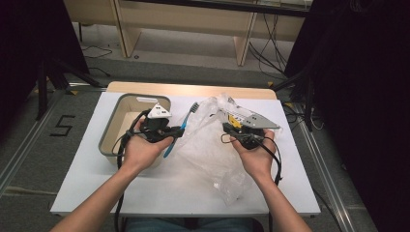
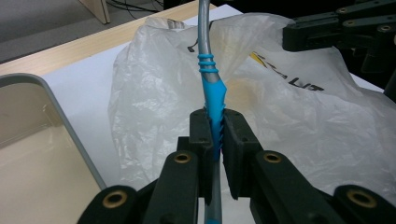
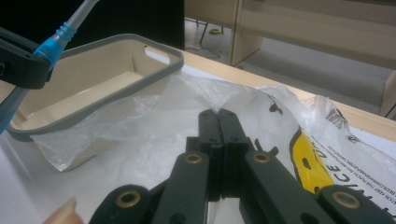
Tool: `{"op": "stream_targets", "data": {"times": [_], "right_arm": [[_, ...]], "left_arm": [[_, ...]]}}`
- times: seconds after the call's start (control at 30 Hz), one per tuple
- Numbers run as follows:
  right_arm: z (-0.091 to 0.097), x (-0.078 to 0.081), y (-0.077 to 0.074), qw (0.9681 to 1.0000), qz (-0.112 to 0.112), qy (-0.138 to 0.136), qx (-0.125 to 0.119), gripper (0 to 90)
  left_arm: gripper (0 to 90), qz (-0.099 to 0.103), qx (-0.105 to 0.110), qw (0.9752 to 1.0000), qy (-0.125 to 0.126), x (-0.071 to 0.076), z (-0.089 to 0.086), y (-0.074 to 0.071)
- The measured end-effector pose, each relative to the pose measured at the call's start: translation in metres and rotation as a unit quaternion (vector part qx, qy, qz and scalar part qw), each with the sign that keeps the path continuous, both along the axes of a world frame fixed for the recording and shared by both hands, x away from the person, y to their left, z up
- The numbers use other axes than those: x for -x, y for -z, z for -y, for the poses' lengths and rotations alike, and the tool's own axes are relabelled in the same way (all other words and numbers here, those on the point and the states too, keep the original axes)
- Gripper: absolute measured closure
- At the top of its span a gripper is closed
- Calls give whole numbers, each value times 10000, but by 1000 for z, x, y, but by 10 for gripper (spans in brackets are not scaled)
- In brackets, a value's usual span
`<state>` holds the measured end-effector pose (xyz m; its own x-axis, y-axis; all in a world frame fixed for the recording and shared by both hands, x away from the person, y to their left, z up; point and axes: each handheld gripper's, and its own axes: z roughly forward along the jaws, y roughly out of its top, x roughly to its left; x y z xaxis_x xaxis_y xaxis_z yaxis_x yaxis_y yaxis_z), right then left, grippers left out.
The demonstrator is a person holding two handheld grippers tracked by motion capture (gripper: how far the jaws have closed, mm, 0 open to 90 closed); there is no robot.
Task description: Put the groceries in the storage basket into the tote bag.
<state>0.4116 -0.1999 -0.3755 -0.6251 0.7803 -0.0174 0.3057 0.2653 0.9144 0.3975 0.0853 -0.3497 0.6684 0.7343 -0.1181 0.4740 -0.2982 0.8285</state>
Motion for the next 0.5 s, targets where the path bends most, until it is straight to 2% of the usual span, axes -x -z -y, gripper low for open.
{"op": "stream_targets", "data": {"times": [0.5], "right_arm": [[0,0,-1,10000,1,3,-16,900]], "left_arm": [[824,-62,-115,9997,196,8,13,10]]}}
